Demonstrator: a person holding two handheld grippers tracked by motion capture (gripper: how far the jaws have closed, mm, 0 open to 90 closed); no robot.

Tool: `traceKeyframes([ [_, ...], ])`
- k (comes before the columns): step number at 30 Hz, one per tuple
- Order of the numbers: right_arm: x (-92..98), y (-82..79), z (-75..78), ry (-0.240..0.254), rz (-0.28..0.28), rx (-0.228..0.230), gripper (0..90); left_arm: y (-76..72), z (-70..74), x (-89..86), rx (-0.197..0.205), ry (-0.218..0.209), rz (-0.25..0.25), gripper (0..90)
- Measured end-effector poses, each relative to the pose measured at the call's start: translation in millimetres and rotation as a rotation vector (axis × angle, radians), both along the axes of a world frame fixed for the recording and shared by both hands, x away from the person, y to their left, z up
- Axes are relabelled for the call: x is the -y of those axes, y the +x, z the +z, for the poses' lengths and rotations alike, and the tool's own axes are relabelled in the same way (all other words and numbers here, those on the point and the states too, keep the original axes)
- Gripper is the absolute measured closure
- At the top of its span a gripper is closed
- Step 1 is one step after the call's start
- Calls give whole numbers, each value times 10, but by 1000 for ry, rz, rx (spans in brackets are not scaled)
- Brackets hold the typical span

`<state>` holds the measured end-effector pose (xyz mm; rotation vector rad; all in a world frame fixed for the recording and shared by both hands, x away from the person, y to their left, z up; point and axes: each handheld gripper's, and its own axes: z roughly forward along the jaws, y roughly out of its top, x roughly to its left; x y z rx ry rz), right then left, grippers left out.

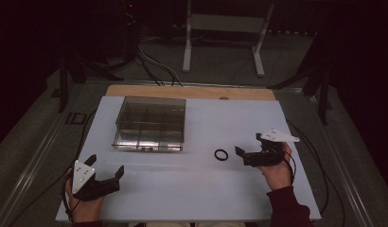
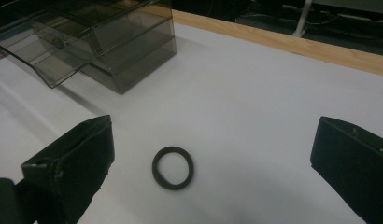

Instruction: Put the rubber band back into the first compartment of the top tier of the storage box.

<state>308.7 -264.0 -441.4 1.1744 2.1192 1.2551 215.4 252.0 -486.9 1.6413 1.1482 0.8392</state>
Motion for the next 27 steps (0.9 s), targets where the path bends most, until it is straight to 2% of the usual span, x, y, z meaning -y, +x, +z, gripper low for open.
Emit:
traceKeyframes([
  [8, -91, 107, -13, -27, -4, -22, 2, 2, -5, -5, -2, -3, 0, 6],
  [12, -133, 164, -61, -46, -12, -48, 2, 6, -9, 1, -4, 2, -4, 6],
  [17, -158, 219, -105, -48, -13, -73, 2, 7, -12, 4, -5, 2, -4, 6],
  [22, -205, 318, -192, -82, -11, -120, 2, 11, -17, 6, -7, 2, -5, 6],
  [27, -265, 363, -250, -94, -1, -142, 9, 13, -20, 14, -9, 4, -7, 6],
])
